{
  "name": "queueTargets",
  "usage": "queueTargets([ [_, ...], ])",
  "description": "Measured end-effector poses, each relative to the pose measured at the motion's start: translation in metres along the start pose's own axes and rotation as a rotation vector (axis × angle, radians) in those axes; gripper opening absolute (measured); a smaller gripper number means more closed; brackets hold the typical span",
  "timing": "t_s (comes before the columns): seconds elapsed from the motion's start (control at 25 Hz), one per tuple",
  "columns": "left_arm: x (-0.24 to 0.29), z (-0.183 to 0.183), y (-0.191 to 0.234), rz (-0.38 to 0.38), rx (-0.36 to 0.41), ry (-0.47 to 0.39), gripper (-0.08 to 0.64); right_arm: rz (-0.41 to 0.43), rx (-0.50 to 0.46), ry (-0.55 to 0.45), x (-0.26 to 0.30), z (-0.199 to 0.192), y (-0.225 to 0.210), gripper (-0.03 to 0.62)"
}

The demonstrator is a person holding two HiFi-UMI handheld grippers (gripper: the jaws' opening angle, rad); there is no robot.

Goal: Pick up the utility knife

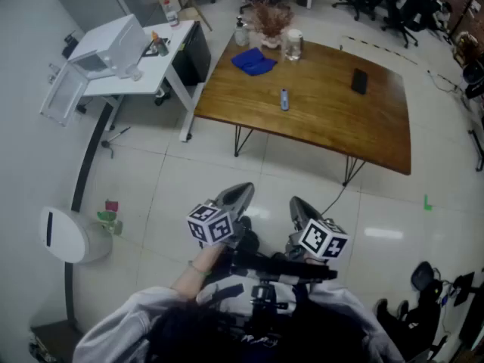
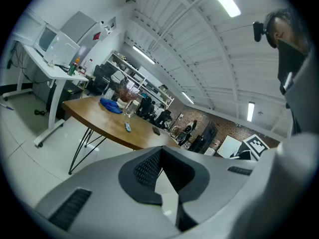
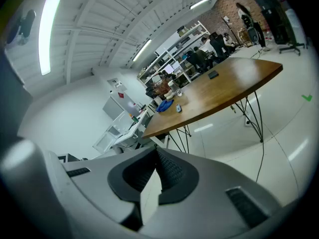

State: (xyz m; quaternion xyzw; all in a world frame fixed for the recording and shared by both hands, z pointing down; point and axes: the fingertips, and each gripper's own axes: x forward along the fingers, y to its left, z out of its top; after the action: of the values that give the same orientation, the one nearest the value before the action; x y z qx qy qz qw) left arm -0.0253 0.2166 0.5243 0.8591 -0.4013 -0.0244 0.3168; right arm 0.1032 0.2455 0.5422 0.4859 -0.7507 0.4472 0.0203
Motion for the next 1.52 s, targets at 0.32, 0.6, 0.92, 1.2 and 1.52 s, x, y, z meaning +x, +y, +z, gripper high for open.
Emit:
queueTargets([
  [0.32,0.029,0.053,0.071,-0.060,-0.001,0.018,0.005,-0.046,0.004,-0.027,0.076,0.030,0.026,0.012],
  [0.6,0.052,0.070,0.090,-0.127,-0.020,0.049,0.005,-0.111,-0.008,-0.024,0.099,0.040,0.030,0.012],
  [0.92,0.085,0.089,0.111,-0.118,-0.050,0.049,0.005,-0.095,-0.031,-0.015,0.130,0.082,0.027,0.012],
  [1.2,0.134,0.122,0.134,-0.044,-0.063,0.007,0.005,-0.035,-0.087,0.040,0.175,0.143,0.006,0.012],
  [1.52,0.190,0.151,0.148,0.046,-0.083,-0.033,0.005,0.072,-0.138,0.135,0.232,0.202,-0.017,0.038],
])
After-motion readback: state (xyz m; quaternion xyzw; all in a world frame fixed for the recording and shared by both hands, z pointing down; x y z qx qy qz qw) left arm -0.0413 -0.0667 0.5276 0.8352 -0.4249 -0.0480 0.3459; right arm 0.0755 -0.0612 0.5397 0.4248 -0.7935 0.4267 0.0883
